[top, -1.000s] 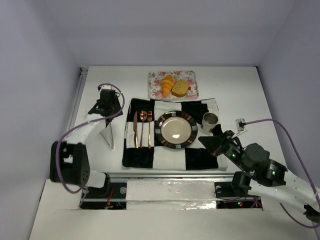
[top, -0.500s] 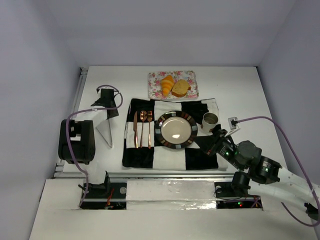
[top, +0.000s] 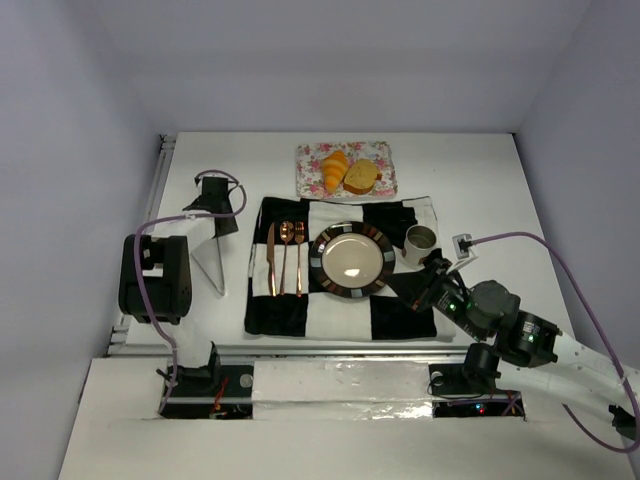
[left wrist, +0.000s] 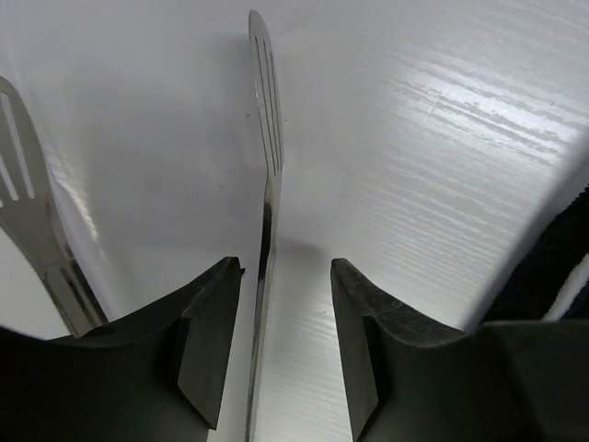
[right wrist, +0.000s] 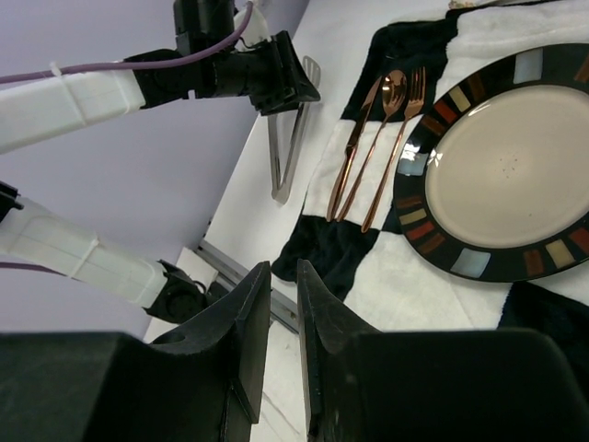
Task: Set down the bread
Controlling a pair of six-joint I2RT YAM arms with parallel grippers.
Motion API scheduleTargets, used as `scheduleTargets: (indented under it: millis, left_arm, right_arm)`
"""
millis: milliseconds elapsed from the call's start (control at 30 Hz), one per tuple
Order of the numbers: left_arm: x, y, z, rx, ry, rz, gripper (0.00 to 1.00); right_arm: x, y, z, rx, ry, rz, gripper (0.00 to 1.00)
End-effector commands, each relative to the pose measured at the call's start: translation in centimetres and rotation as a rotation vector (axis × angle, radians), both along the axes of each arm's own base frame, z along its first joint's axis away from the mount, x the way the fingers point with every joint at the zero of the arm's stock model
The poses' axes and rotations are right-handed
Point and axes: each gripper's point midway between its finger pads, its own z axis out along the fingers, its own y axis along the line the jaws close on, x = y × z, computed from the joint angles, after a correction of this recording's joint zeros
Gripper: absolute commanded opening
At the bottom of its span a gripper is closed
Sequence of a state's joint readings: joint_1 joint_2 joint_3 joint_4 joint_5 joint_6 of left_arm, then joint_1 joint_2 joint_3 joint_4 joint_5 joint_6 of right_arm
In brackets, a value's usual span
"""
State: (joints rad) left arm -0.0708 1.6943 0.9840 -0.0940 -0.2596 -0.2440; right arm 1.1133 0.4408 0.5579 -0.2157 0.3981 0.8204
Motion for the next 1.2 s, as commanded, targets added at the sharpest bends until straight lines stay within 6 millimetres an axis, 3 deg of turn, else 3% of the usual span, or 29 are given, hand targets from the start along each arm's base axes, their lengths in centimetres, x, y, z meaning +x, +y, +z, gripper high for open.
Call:
scheduleTargets:
  millis: [0,133,200,233,367,400,467,500,567,600,667,700,733,767,800,833,867,900,967,1000,1033,1067,1100,1133,1167]
  left_arm:
    - [0.3,-0.4,-0.9,-0.010,0.040,-0.021,0.41]
    - [-0.1,-0.1,-2.2,0.009,0.087,-0.020,0.37]
    - [-0.2,0.0,-2.4,0.013,0.097,-0.020,0.15]
    - [0.1,-0.2,-2.0,0.006,0.085,-0.024,0.03]
    - [1.2,-1.2,1.4,-0.047,-0.021,-0.043,0.00]
    - [1.6,-1.9,3.6,-0.085,-0.086,-0.065,0.00]
    - [2.1,-2.9,6.0,-0.141,-0.168,-0.086,0.00]
    - [2.1,-3.9,8.5,-0.187,-0.237,-0.122,0.00]
    - [1.9,-4.8,10.8,-0.241,-0.313,-0.141,0.00]
    - [1.4,-5.9,13.5,-0.291,-0.381,-0.189,0.00]
    - [0.5,-7.3,15.5,-0.351,-0.443,-0.224,0.00]
    - [-0.3,-8.4,18.5,-0.402,-0.527,-0.284,0.00]
    - [-1.1,-9.0,19.0,-0.436,-0.548,-0.309,0.00]
    - [-1.5,-9.7,20.5,-0.483,-0.599,-0.323,0.00]
    - [-3.1,-11.1,22.9,-0.550,-0.655,-0.398,0.00]
    - [-4.1,-11.9,23.0,-0.602,-0.663,-0.431,0.00]
    - [-4.7,-12.7,24.8,-0.643,-0.728,-0.475,0.00]
    - [-6.7,-14.3,26.8,-0.747,-0.757,-0.549,0.00]
    - [-8.6,-15.5,28.6,-0.842,-0.827,-0.630,0.00]
    - [-10.9,-16.6,30.3,-0.949,-0.845,-0.686,0.00]
    - [-12.0,-17.0,29.6,-1.004,-0.838,-0.708,0.00]
    - [-13.3,-17.3,31.9,-1.032,-0.935,-0.783,0.00]
    - [-15.0,-17.7,32.7,-1.074,-0.958,-0.838,0.00]
    - [-15.9,-17.9,32.3,-1.155,-0.933,-0.827,0.00]
    - [-16.8,-18.0,33.3,-1.166,-0.982,-0.872,0.00]
  right_arm:
    - [0.0,0.0,2.0,0.058,-0.023,-0.002,0.24]
    - [0.0,-0.4,2.3,0.067,-0.025,-0.010,0.24]
    - [0.0,-0.5,2.3,0.068,-0.025,-0.015,0.24]
    - [0.0,-0.6,2.2,0.066,-0.024,-0.016,0.24]
    - [0.1,0.1,1.6,0.053,-0.015,-0.006,0.27]
    - [0.2,0.4,1.5,0.048,-0.015,0.000,0.37]
    - [0.3,1.7,1.3,0.032,-0.021,0.027,0.51]
    - [0.5,2.1,1.8,0.035,-0.025,0.032,0.67]
    - [1.0,4.0,1.5,0.012,-0.022,0.056,0.79]
    - [1.2,4.6,1.6,0.012,-0.020,0.061,0.89]
    - [1.2,6.7,3.6,0.077,-0.047,0.110,0.97]
    - [1.4,8.2,2.9,0.060,-0.039,0.138,0.99]
    - [1.4,9.2,3.2,0.073,-0.049,0.164,0.99]
    - [1.1,10.3,5.2,0.139,-0.085,0.204,1.00]
    - [1.6,11.7,4.2,0.129,-0.071,0.218,1.00]
    - [1.7,12.6,4.3,0.140,-0.067,0.228,1.00]
    - [1.7,13.6,6.1,0.186,-0.093,0.254,1.00]
    - [1.9,14.4,6.2,0.191,-0.094,0.264,1.00]
    - [2.7,16.5,5.5,0.192,-0.088,0.276,1.00]
    - [2.9,17.2,6.1,0.208,-0.099,0.282,1.00]
    - [3.2,17.7,6.1,0.218,-0.095,0.281,1.00]
    - [3.6,18.9,5.2,0.215,-0.085,0.287,1.00]
    - [3.8,19.5,5.6,0.224,-0.088,0.295,1.00]
    - [3.9,20.1,5.4,0.221,-0.082,0.300,1.00]
    - [4.2,21.1,4.0,0.194,-0.060,0.311,1.00]
